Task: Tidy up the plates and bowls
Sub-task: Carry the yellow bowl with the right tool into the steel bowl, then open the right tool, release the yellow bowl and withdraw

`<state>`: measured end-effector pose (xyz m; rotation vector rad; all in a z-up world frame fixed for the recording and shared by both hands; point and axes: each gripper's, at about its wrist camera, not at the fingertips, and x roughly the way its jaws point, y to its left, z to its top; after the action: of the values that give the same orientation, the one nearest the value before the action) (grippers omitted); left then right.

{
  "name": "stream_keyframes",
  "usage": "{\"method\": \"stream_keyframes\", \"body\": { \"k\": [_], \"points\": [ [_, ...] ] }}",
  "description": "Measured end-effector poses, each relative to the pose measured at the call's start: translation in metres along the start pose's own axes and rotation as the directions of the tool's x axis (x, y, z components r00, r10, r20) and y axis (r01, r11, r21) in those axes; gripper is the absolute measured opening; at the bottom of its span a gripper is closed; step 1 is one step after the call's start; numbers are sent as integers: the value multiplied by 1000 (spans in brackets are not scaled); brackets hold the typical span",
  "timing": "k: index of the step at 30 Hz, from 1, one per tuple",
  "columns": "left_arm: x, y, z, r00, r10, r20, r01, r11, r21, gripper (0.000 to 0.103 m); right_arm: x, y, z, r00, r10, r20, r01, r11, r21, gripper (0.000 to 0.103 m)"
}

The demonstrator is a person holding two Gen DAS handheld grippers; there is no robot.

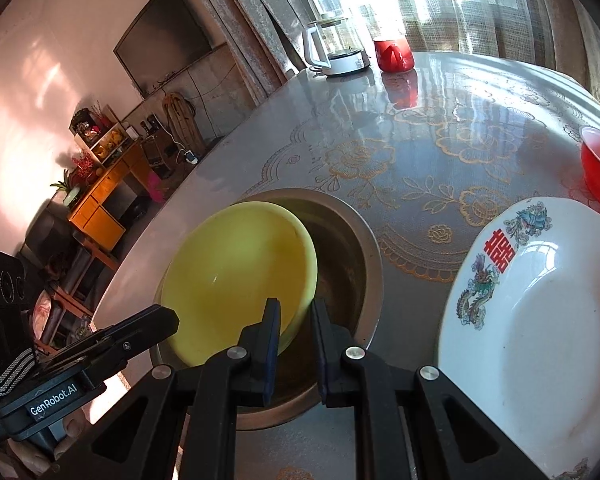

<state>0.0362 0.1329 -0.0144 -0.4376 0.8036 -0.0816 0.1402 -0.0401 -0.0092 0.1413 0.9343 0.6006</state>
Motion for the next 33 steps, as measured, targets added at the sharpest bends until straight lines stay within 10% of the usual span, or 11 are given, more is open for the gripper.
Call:
{"method": "stream_keyframes", "body": {
  "k": [33],
  "points": [
    [5, -10, -3, 999, 47, 4, -47, 997, 69, 25, 0, 11, -7, 993, -117, 31, 120, 987, -110, 15]
  ]
}}
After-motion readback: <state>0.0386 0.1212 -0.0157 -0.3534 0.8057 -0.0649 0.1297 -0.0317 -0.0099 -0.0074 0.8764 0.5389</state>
